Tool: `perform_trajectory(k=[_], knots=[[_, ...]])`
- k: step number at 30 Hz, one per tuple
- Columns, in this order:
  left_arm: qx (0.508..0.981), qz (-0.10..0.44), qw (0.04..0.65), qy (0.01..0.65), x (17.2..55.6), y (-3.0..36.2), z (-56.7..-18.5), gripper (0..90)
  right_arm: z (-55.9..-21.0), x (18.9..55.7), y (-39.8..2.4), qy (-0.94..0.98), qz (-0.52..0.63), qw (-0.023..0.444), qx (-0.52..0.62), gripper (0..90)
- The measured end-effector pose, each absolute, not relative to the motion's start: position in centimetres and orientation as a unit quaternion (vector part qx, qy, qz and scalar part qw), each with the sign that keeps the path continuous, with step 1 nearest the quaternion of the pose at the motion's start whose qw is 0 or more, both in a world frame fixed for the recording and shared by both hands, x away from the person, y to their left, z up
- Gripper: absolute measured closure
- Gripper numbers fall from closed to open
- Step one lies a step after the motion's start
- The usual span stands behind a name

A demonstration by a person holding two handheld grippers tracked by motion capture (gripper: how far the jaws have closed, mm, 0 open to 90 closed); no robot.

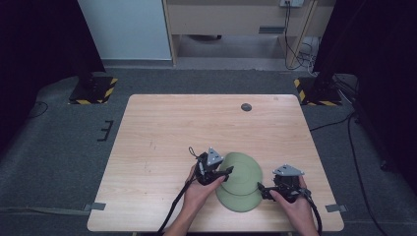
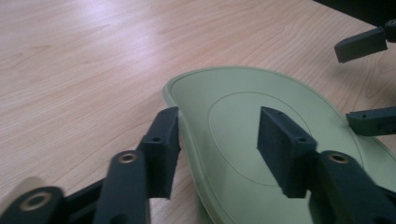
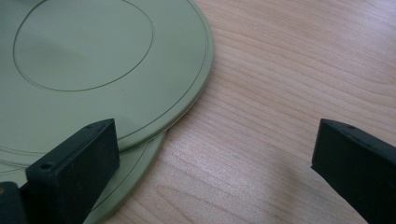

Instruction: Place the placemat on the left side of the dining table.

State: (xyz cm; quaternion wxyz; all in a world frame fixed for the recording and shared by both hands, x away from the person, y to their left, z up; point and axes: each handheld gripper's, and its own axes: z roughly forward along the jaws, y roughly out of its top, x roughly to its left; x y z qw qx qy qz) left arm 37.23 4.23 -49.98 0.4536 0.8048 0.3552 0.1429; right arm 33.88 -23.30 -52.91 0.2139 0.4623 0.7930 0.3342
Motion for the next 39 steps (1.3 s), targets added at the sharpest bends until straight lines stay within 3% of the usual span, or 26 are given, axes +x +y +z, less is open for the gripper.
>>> perform_trajectory(k=[4,11,18,35,39], knots=[[0.797,0.155,0.46,0.359,37.1,4.4,-49.8,62.5,-52.9,33.9,-23.3,0.793,0.334,0.213,0.462,0.9],[0.784,0.155,0.47,0.374,37.0,4.5,-49.9,72.7,-52.9,33.9,-23.3,0.794,0.334,0.214,0.461,1.0],[0.781,0.13,0.477,0.381,37.0,4.7,-50.2,74.9,-52.9,33.9,-23.3,0.794,0.334,0.213,0.461,0.9],[0.79,0.131,0.458,0.386,37.4,4.5,-50.3,77.9,-52.9,34.0,-23.4,0.794,0.337,0.211,0.461,1.4],[0.794,0.126,0.451,0.388,37.7,4.5,-50.3,78.8,-52.9,34.3,-24.3,0.775,0.337,0.224,0.486,5.6]])
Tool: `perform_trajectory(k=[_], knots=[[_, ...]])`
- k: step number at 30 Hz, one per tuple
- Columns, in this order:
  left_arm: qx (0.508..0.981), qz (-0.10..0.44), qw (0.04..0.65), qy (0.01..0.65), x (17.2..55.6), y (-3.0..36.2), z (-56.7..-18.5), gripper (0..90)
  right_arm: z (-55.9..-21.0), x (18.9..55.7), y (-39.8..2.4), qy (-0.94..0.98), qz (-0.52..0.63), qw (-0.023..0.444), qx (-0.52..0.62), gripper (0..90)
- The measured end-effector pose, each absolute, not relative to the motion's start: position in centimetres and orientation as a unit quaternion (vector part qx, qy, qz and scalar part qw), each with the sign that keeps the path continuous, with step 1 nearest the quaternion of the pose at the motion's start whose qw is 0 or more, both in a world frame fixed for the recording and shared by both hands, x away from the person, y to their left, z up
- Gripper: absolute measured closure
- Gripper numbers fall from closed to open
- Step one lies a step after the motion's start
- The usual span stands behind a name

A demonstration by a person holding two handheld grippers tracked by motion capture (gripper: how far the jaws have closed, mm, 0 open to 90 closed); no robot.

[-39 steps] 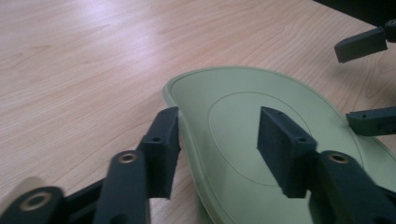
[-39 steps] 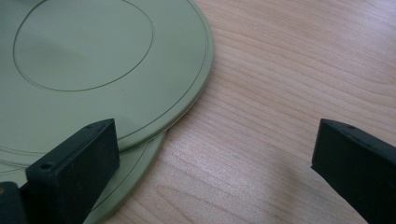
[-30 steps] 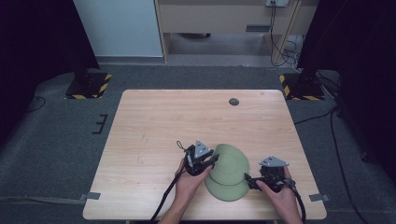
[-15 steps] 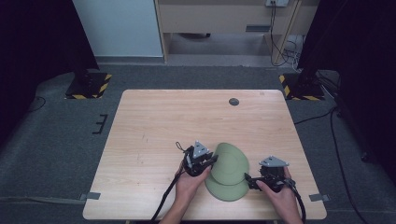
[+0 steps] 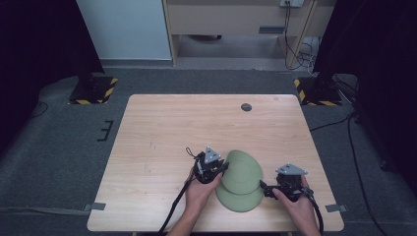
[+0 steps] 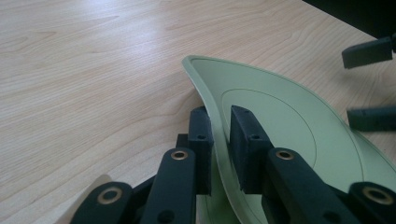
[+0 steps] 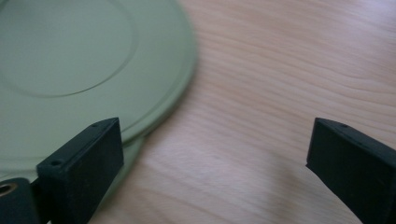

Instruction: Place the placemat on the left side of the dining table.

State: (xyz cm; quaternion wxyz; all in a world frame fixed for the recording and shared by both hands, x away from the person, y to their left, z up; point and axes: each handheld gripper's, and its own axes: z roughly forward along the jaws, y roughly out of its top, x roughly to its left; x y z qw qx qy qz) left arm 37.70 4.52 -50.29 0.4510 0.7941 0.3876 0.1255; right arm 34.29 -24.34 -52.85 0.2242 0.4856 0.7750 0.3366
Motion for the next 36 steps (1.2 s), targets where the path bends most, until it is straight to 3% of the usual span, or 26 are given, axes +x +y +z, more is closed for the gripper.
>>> perform_trajectory(k=[7,21,36], knots=[[0.799,0.126,0.446,0.384,37.9,4.4,-50.2,81.8,-52.8,35.4,-26.6,0.74,0.326,0.247,0.534,5.8],[0.792,0.116,0.463,0.38,37.8,4.4,-49.2,85.3,-53.8,36.4,-27.5,0.735,0.305,0.244,0.554,5.7],[0.793,0.116,0.489,0.343,37.2,3.6,-45.4,85.6,-53.9,36.6,-27.7,0.734,0.308,0.234,0.559,3.6]])
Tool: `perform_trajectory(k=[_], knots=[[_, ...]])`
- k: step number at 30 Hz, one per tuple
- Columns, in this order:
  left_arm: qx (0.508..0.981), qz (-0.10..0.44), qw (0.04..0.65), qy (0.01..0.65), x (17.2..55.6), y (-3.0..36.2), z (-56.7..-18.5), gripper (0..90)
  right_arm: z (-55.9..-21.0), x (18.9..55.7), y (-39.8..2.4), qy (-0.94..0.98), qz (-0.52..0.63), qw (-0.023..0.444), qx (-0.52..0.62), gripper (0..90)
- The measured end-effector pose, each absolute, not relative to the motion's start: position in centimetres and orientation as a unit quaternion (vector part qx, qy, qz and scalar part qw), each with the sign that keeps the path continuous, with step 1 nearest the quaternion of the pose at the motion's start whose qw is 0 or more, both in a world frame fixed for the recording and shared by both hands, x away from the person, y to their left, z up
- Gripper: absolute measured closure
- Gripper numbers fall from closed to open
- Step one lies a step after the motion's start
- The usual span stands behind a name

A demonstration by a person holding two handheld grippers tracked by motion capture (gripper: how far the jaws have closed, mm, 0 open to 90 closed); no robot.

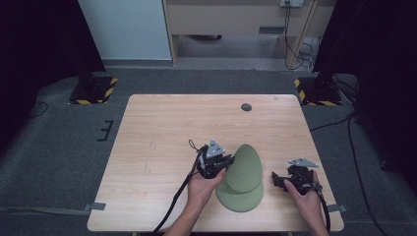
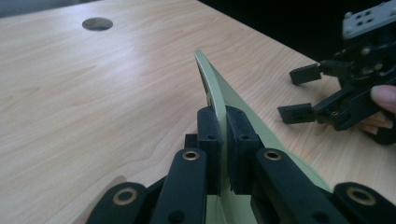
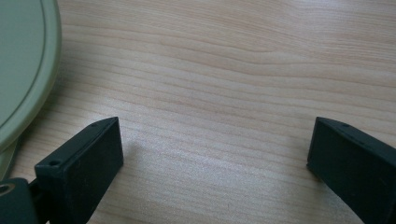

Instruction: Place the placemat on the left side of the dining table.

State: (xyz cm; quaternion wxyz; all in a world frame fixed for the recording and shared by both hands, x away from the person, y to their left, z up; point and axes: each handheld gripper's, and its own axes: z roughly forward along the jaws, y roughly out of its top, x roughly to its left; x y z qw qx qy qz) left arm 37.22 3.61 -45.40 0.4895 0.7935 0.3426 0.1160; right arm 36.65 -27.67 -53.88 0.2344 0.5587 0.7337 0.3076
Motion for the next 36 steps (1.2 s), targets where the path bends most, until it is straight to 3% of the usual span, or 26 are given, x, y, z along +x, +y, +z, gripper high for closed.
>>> perform_trajectory(k=[15,36], knots=[[0.8,0.134,0.498,0.305,37.3,2.0,-41.3,85.8,-53.9,36.8,-27.7,0.734,0.306,0.235,0.559,2.3],[0.8,0.161,0.487,0.312,39.4,1.3,-39.6,85.8,-53.9,36.8,-27.6,0.732,0.305,0.234,0.562,1.9]])
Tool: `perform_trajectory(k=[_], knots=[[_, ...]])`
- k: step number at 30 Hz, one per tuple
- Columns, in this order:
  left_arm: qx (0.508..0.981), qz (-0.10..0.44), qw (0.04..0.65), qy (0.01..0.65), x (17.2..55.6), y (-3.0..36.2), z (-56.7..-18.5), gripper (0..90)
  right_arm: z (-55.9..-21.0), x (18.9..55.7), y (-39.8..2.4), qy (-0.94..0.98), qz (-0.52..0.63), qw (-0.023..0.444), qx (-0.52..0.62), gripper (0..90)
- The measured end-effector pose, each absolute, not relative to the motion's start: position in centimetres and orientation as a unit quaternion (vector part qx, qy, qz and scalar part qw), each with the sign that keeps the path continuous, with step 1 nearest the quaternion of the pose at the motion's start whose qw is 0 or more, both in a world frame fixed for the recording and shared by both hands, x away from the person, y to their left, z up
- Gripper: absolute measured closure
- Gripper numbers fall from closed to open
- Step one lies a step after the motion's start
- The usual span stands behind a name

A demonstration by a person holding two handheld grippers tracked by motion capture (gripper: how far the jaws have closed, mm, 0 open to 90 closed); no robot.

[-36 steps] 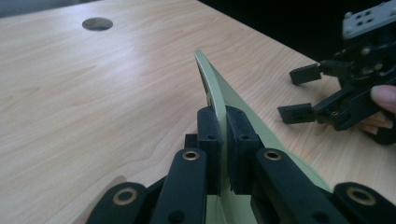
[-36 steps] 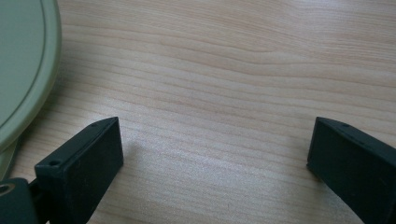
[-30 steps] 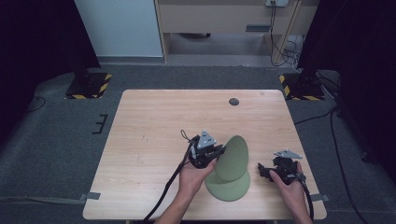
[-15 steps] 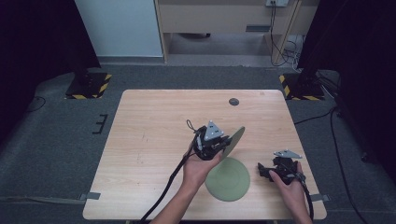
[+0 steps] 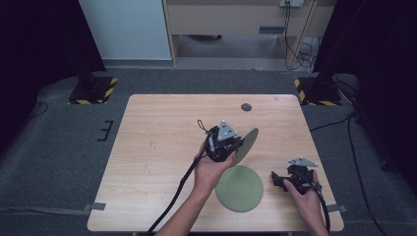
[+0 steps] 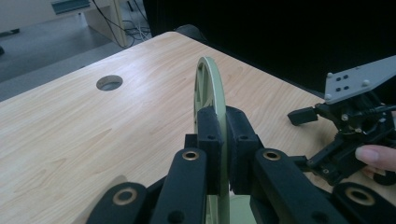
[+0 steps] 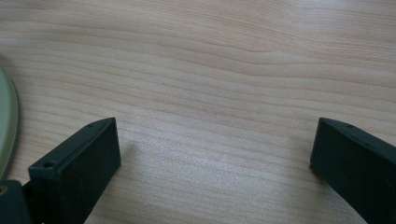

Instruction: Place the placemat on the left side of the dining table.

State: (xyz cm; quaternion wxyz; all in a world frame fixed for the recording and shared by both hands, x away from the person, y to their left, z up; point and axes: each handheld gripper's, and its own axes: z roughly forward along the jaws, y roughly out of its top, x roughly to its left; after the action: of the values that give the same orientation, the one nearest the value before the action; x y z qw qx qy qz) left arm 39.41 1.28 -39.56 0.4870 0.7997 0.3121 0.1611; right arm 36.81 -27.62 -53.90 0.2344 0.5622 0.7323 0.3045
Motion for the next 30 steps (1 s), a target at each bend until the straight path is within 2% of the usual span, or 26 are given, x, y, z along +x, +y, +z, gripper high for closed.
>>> perform_trajectory(k=[30], knots=[[0.795,0.181,0.472,0.335,41.1,2.3,-38.9,85.8,-53.9,36.8,-27.6,0.731,0.304,0.234,0.563,1.8]])
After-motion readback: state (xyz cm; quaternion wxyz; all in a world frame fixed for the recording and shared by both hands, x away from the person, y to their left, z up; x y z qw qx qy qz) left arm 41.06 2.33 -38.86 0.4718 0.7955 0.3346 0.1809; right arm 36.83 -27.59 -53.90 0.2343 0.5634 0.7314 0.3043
